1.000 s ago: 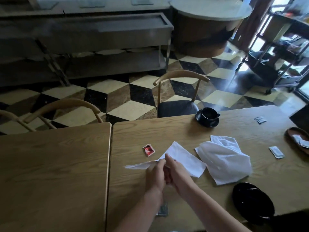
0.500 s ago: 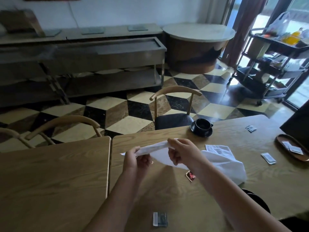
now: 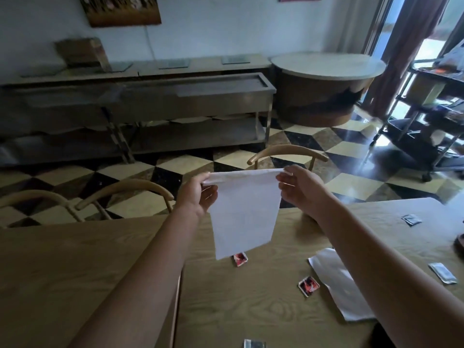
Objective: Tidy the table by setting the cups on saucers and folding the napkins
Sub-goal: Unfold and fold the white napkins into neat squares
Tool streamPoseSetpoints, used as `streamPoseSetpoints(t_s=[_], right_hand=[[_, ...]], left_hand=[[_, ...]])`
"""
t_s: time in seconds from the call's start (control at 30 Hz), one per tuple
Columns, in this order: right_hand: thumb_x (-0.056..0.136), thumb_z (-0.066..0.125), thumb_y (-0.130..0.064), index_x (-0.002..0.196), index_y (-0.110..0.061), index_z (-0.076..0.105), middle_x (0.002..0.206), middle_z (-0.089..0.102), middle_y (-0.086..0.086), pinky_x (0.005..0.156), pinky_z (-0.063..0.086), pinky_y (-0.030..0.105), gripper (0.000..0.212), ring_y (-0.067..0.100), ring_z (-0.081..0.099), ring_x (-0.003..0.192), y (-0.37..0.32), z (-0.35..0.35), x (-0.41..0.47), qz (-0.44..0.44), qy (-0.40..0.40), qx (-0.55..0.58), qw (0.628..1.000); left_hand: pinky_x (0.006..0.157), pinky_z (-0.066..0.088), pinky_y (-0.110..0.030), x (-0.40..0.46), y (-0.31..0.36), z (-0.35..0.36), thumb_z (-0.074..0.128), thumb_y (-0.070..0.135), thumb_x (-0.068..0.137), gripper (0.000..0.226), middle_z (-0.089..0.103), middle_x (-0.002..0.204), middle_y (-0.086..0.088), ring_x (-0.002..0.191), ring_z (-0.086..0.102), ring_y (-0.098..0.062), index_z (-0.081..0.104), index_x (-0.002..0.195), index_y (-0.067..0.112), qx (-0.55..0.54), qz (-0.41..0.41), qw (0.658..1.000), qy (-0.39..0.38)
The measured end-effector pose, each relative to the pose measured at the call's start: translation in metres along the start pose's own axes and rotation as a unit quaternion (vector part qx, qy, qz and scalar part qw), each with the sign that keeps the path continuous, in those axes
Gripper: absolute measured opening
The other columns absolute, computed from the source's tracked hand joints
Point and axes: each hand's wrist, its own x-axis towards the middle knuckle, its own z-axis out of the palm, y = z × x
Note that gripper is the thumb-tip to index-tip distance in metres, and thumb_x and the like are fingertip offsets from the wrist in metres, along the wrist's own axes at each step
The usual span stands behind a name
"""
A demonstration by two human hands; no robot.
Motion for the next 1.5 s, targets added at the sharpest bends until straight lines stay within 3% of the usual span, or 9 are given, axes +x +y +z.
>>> streamPoseSetpoints(t_s=[0.27,0.4,0.53,0.73,0.83,0.9,1.03,1.2,1.5], right_hand=[[0.094,0.059,-0.020,0.085,-0.015,0.062,0.067,0.068,0.001,0.048,0.043,0.024,0.010,0.012,0.057,0.051,0.067,-0.029,-0.030,0.053,0.031,-0.098,0.993],[0.091,0.061,-0.016,0.078,-0.013,0.066,0.060,0.065,0.000,0.045,0.039,0.019,0.014,0.011,0.054,0.045,0.150,-0.067,-0.049,0.118,0.079,-0.200,0.970],[0.085,0.060,-0.006,0.064,-0.014,0.054,0.051,0.052,0.002,0.044,0.026,0.016,0.023,0.013,0.039,0.038,0.228,-0.105,-0.070,0.213,0.081,-0.260,0.938],[0.079,0.068,-0.010,0.068,-0.006,0.068,0.057,0.066,0.009,0.041,0.035,0.017,0.012,0.015,0.051,0.037,0.286,-0.134,-0.101,0.317,0.099,-0.300,0.895],[0.062,0.073,-0.009,0.066,-0.005,0.059,0.053,0.059,0.013,0.043,0.036,0.018,0.015,0.017,0.047,0.038,0.282,-0.130,-0.094,0.284,0.098,-0.319,0.899],[0.068,0.072,-0.001,0.075,-0.007,0.054,0.054,0.057,0.012,0.043,0.036,0.018,0.021,0.016,0.046,0.041,0.275,-0.124,-0.082,0.257,0.096,-0.303,0.913],[0.083,0.066,0.006,0.089,0.001,0.071,0.066,0.067,0.014,0.053,0.049,0.023,0.009,0.020,0.061,0.061,0.252,-0.109,-0.046,0.215,0.077,-0.250,0.941],[0.085,0.076,-0.007,0.096,0.003,0.076,0.087,0.075,0.018,0.072,0.060,0.024,0.015,0.021,0.070,0.081,0.212,-0.088,0.011,0.183,0.053,-0.194,0.962],[0.083,0.076,-0.032,0.067,-0.018,0.071,0.055,0.059,-0.007,0.051,0.034,0.027,0.022,0.011,0.051,0.053,0.217,-0.087,0.150,0.079,0.039,-0.479,0.873]], left_hand=[[0.054,0.052,-0.029,-0.040,-0.049,-0.050,0.072,0.022,0.081,0.006,0.069,0.072,-0.004,0.066,0.067,-0.015,0.071,0.083,0.016,0.047,0.012,0.998,0.042],[0.049,0.042,-0.022,-0.063,-0.126,-0.097,0.065,0.001,0.085,0.019,0.058,0.065,-0.005,0.048,0.056,-0.012,0.062,0.071,0.013,0.055,-0.064,0.993,0.080],[0.035,0.038,-0.016,-0.085,-0.202,-0.145,0.067,-0.006,0.083,0.013,0.059,0.067,-0.014,0.042,0.053,-0.016,0.063,0.094,-0.001,0.143,-0.167,0.969,0.117],[0.046,0.036,-0.019,-0.113,-0.257,-0.190,0.066,-0.003,0.084,0.019,0.061,0.067,-0.012,0.046,0.053,-0.020,0.055,0.093,0.010,0.265,-0.244,0.922,0.143],[0.044,0.036,-0.019,-0.104,-0.257,-0.194,0.062,-0.003,0.083,0.016,0.062,0.068,-0.009,0.045,0.054,-0.019,0.059,0.090,0.011,0.289,-0.224,0.920,0.141],[0.046,0.042,-0.022,-0.092,-0.250,-0.190,0.061,-0.003,0.085,0.011,0.064,0.071,-0.009,0.054,0.058,-0.019,0.066,0.090,0.006,0.280,-0.209,0.927,0.137],[0.072,0.052,-0.036,-0.061,-0.230,-0.176,0.073,0.004,0.083,0.010,0.072,0.082,-0.019,0.078,0.066,-0.030,0.073,0.091,-0.003,0.207,-0.177,0.952,0.135],[0.069,0.055,-0.031,-0.015,-0.196,-0.151,0.076,0.006,0.081,0.017,0.072,0.085,-0.015,0.076,0.066,-0.022,0.072,0.095,-0.004,0.142,-0.155,0.972,0.108],[0.061,0.039,-0.024,0.114,-0.186,-0.129,0.071,0.011,0.087,0.006,0.064,0.071,0.000,0.062,0.053,-0.009,0.070,0.084,0.007,0.343,-0.093,0.923,0.149]])
